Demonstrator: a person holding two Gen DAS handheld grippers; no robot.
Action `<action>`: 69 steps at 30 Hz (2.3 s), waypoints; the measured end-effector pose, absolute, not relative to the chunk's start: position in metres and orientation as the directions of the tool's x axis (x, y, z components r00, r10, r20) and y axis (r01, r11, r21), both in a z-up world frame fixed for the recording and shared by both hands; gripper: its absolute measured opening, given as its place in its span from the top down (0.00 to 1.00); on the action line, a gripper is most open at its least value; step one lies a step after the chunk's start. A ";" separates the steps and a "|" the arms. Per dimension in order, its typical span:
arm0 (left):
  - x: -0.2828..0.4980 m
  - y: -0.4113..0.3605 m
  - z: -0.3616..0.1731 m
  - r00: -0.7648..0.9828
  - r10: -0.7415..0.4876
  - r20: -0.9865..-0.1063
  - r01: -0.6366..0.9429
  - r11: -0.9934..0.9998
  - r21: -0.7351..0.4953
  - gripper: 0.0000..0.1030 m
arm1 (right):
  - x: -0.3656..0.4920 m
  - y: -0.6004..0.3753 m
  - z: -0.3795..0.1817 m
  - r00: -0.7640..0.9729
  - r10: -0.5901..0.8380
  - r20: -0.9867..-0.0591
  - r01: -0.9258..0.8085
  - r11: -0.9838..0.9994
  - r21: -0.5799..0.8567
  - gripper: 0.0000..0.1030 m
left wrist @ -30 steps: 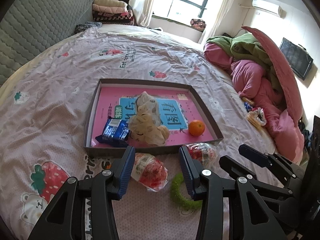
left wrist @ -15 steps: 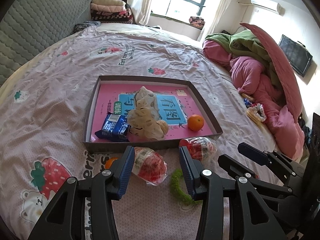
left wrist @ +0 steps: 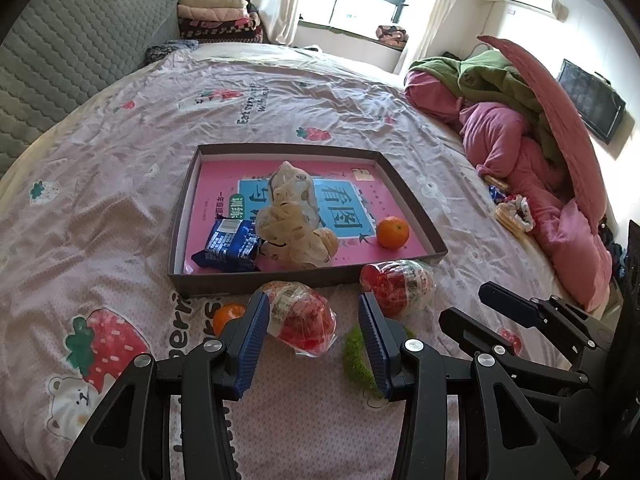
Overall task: Organize objects
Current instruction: 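Move the right gripper to the green ring while the left gripper approaches the red-wrapped packet, then close the right gripper on the green ring while the left gripper closes on the red-wrapped packet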
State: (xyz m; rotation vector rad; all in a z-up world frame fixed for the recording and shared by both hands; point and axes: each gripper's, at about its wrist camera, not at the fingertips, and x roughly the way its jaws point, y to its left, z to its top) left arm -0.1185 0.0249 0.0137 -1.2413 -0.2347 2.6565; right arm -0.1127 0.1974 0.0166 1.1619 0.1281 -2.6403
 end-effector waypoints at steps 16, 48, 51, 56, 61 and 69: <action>-0.129 0.036 -0.004 -0.595 0.228 -0.771 -0.120 -0.973 -0.195 0.54 | -0.111 0.210 -0.004 -0.615 -0.188 -0.766 0.254 -0.967 0.034 0.52; -0.158 0.036 -0.045 -0.546 0.192 -0.815 -0.122 -0.981 -0.149 0.47 | -0.129 0.215 -0.051 -0.521 -0.201 -0.830 0.249 -0.965 0.077 0.52; -0.160 0.038 -0.046 -0.545 0.191 -0.816 -0.123 -0.981 -0.148 0.45 | -0.131 0.214 -0.054 -0.512 -0.206 -0.834 0.251 -0.964 0.084 0.52; -0.166 0.042 -0.049 -0.548 0.161 -0.821 -0.123 -0.986 -0.111 0.43 | -0.133 0.214 -0.059 -0.503 -0.211 -0.838 0.254 -0.963 0.090 0.52; -0.169 0.047 -0.051 -0.554 0.125 -0.823 -0.126 -0.990 -0.065 0.42 | -0.136 0.215 -0.063 -0.497 -0.215 -0.841 0.252 -0.963 0.098 0.52; -0.174 0.058 -0.056 -0.562 0.055 -0.825 -0.133 -0.991 0.025 0.42 | -0.139 0.210 -0.069 -0.491 -0.212 -0.845 0.261 -0.961 0.090 0.47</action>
